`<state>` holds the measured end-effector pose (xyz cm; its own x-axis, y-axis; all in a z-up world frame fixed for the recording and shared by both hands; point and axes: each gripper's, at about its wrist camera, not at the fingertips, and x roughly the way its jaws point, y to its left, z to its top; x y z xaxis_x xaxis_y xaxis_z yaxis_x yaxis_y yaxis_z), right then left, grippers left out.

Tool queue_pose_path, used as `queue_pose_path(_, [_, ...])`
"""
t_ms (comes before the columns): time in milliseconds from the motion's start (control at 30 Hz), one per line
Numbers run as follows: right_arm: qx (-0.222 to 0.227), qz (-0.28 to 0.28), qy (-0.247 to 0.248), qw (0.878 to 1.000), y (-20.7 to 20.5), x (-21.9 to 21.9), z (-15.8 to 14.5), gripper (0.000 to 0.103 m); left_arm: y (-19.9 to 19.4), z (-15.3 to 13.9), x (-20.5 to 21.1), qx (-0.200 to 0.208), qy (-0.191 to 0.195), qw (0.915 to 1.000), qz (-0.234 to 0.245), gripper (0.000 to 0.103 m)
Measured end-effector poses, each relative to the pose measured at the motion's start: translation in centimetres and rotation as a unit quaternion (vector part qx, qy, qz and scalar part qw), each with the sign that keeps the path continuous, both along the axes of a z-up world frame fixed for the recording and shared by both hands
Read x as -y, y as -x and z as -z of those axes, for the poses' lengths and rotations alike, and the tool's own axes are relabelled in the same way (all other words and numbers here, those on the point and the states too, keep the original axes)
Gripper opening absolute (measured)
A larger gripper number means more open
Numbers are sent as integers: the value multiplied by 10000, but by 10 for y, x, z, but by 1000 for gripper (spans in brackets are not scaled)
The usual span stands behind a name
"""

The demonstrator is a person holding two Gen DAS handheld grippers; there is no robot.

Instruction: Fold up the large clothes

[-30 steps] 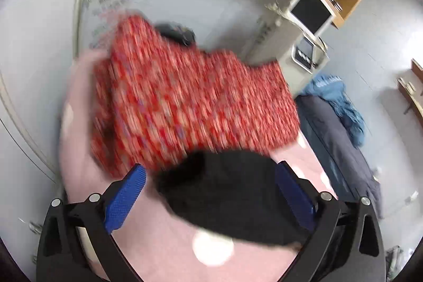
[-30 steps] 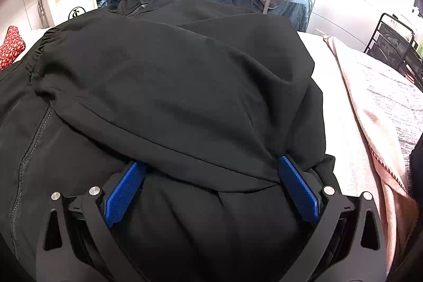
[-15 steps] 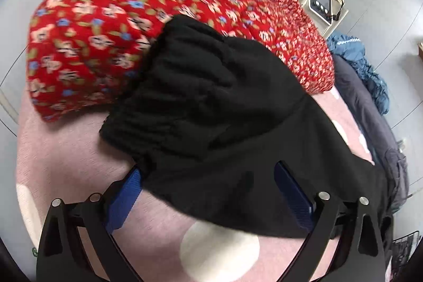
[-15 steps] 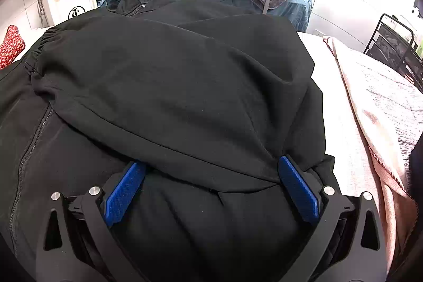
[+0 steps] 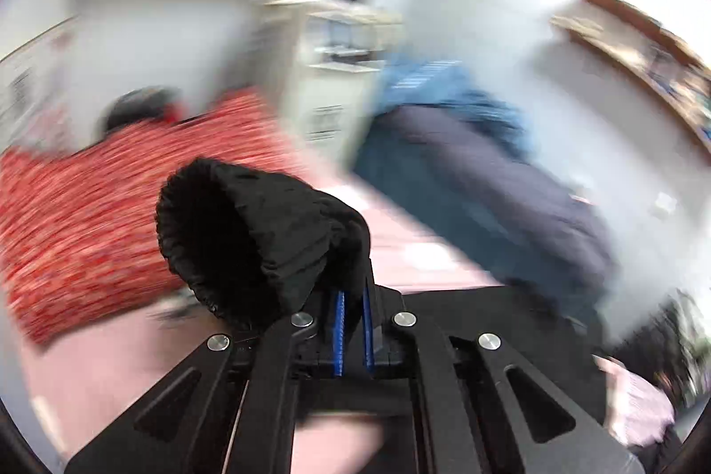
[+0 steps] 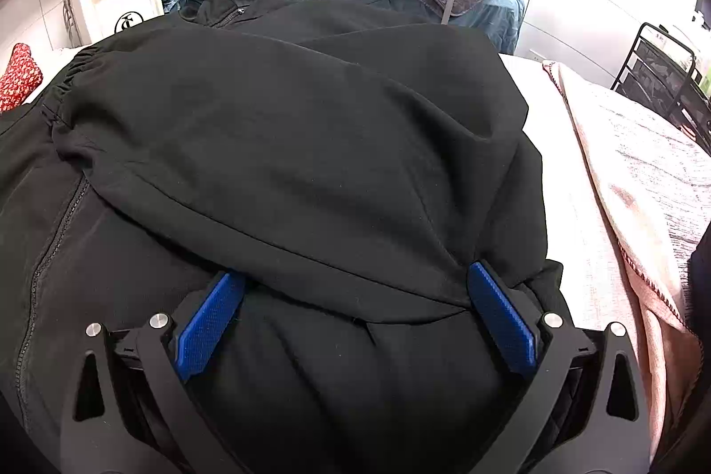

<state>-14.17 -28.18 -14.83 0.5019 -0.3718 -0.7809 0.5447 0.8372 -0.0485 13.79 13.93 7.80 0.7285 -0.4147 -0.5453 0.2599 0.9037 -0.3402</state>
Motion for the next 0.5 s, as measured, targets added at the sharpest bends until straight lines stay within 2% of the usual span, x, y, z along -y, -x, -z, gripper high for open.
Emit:
queue_pose_path(67, [12, -4, -15, 10000, 0, 0, 0, 99, 15, -18, 58, 112, 171, 9978, 637, 6])
queue_pose_path(133, [29, -6, -37, 10000, 0, 2, 0, 99, 31, -23, 129, 97, 342, 9903, 1346, 6])
queue_pose_path(200, [41, -9, -52, 10000, 0, 3, 0, 99, 48, -14, 195, 14, 364, 9824, 1830, 6])
queue_pose_path(267, [62, -12, -70, 10000, 0, 5, 0, 99, 58, 13, 256, -260, 315, 9742, 2218, 7])
queue_pose_path(333, [83, -16, -90, 9999, 1, 7, 0, 99, 69, 47, 300, -710, 357, 9648, 2508, 21])
queue_pose_path(400, [107, -15, -104, 9999, 1, 6, 1, 99, 79, 95, 340, -1269, 449, 9486, 2863, 70])
queue_pose_path(433, [122, -13, -116, 9999, 2, 6, 1, 99, 89, 114, 350, -1433, 457, 9450, 2904, 76])
queue_pose_path(467, [132, -15, -125, 9998, 2, 7, 1, 99, 98, 133, 358, -1587, 487, 9408, 2954, 78])
queue_pose_path(500, [140, -15, -131, 9998, 2, 7, 1, 99, 103, 153, 368, -1867, 496, 9326, 3048, 79])
